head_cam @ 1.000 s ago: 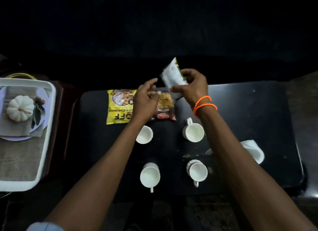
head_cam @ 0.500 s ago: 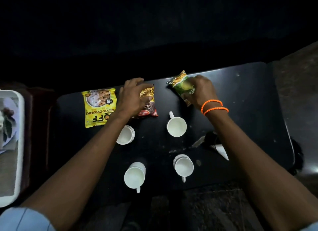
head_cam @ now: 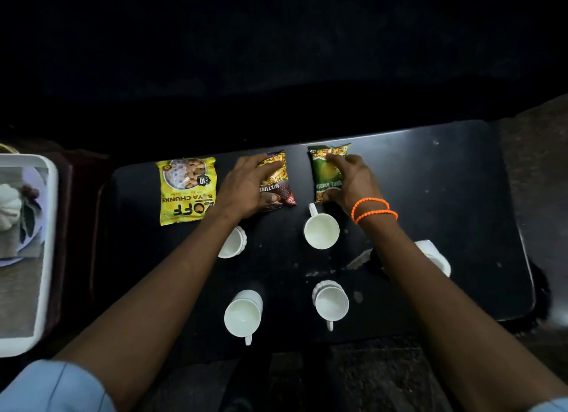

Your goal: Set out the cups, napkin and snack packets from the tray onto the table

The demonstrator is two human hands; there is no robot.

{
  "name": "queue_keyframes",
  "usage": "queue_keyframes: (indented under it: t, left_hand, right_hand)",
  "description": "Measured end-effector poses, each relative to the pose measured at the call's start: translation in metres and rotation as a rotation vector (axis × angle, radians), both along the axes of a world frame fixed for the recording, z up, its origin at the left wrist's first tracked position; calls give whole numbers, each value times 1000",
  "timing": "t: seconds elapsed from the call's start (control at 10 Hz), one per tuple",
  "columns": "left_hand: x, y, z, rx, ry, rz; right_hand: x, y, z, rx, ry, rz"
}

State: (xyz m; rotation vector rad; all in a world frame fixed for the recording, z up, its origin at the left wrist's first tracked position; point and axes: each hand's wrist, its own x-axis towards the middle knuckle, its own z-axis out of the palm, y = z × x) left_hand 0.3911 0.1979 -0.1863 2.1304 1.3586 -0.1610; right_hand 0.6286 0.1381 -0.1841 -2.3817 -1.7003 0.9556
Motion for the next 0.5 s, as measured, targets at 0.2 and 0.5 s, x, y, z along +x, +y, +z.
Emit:
queue_keyframes:
  t: [0.2, 0.5]
  left_hand:
    - [10, -4, -5, -14, -22, 25]
    - [12, -4, -10, -16, 1, -40]
  right_hand:
    - [5, -3, -1, -4, -15, -54]
    - [3, -4, 2, -10, -97, -7]
